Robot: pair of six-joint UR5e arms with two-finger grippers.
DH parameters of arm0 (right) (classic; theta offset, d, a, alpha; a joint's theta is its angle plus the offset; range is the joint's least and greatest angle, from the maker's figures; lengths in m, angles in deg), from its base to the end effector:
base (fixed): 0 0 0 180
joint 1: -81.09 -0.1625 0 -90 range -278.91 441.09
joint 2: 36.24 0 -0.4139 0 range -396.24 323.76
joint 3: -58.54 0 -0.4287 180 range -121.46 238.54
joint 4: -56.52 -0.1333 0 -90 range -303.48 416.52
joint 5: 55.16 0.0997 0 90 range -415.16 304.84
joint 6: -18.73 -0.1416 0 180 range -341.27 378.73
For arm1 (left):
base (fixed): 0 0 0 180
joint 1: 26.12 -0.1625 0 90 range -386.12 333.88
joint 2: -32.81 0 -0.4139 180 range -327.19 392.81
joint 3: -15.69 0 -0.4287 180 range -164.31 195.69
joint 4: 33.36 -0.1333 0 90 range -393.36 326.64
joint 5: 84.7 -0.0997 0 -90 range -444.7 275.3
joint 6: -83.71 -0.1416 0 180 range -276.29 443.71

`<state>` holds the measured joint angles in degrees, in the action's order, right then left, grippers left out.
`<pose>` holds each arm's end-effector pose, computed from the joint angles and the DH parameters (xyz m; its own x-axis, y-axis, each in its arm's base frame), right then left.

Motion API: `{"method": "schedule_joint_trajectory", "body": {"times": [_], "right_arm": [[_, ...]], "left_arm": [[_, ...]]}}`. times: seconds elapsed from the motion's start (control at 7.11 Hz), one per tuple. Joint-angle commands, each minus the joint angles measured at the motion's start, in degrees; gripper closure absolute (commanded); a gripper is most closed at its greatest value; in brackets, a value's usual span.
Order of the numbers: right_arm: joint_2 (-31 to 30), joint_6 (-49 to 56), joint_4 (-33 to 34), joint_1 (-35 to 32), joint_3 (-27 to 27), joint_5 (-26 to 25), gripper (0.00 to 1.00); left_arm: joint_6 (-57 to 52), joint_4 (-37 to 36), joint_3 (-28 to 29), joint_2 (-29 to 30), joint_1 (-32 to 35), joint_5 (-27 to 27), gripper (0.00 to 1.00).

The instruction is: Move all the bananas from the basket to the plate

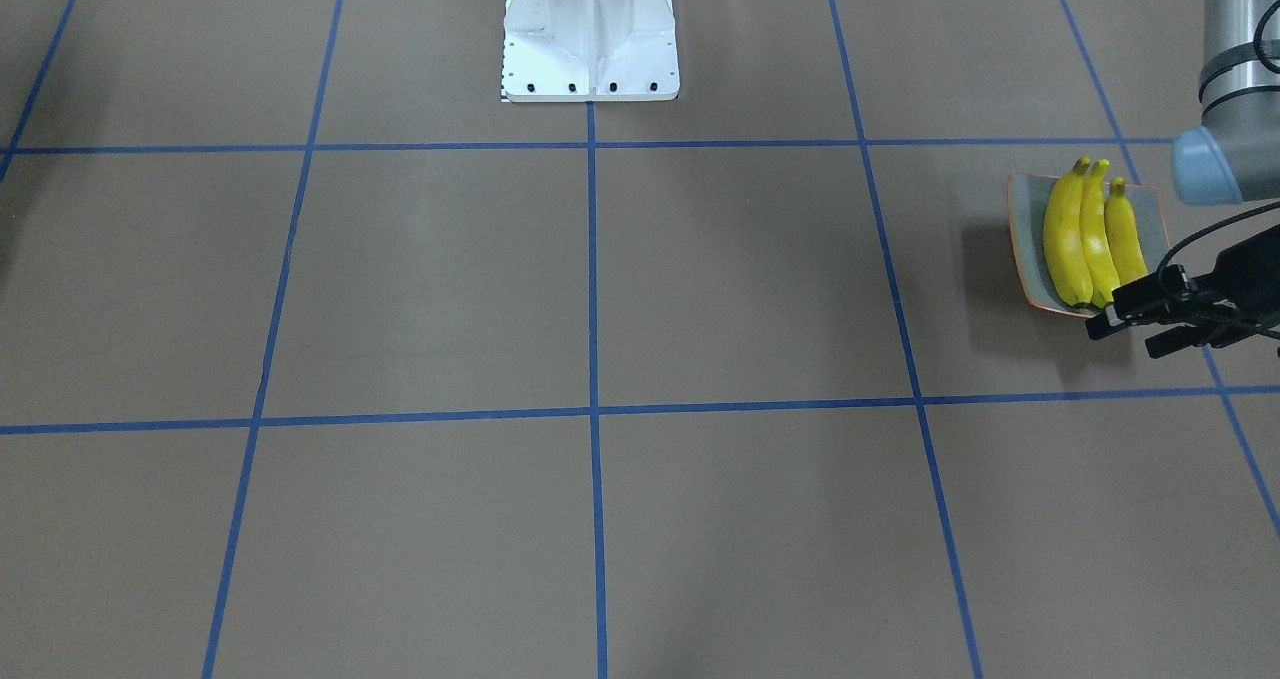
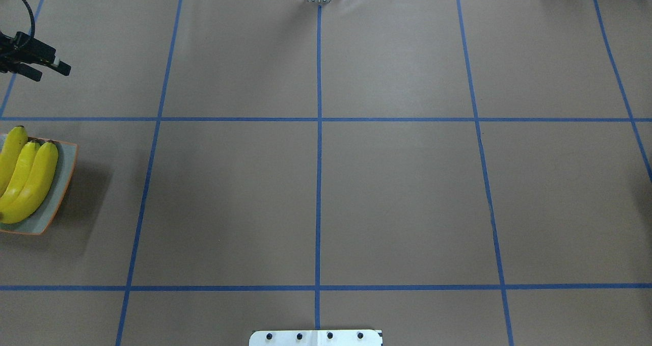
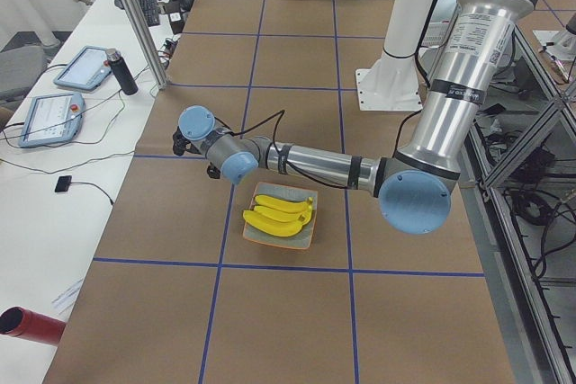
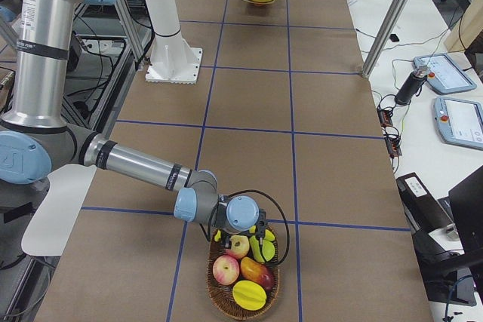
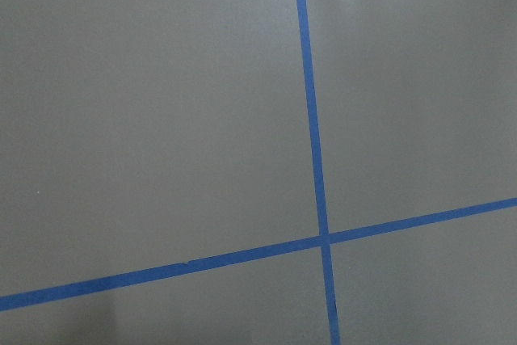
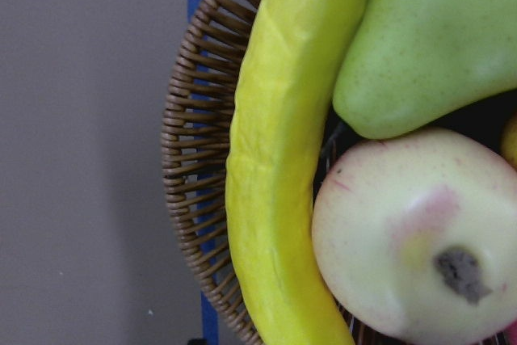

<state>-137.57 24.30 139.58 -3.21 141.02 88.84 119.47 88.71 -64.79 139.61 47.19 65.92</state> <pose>-0.0216 -0.4046 0.8089 0.5892 0.0127 0.8079 0.1551 0.9795 -0.1286 0.1818 -0.6408 0.4949 0.3824 0.1109 -0.9173 0.0017 0.9927 0.1207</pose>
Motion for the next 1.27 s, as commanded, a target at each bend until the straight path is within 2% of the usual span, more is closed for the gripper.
{"method": "schedule_joint_trajectory", "body": {"times": [0.0, 0.84, 1.12], "right_arm": [[0.1, 0.1, 0.0, 0.7, 0.0, -0.1, 0.24], [1.9, 0.4, 0.3, 0.8, -0.6, -0.4, 0.23], [2.1, 0.6, -0.2, 0.9, -2.3, -0.5, 0.23]], "left_arm": [[0.0, 0.0, -0.1, 0.1, 0.0, 0.0, 0.00], [0.1, 0.0, -0.3, -0.2, 0.0, 0.1, 0.00], [0.1, 0.0, -0.5, -0.2, 0.0, 0.2, 0.00]]}}
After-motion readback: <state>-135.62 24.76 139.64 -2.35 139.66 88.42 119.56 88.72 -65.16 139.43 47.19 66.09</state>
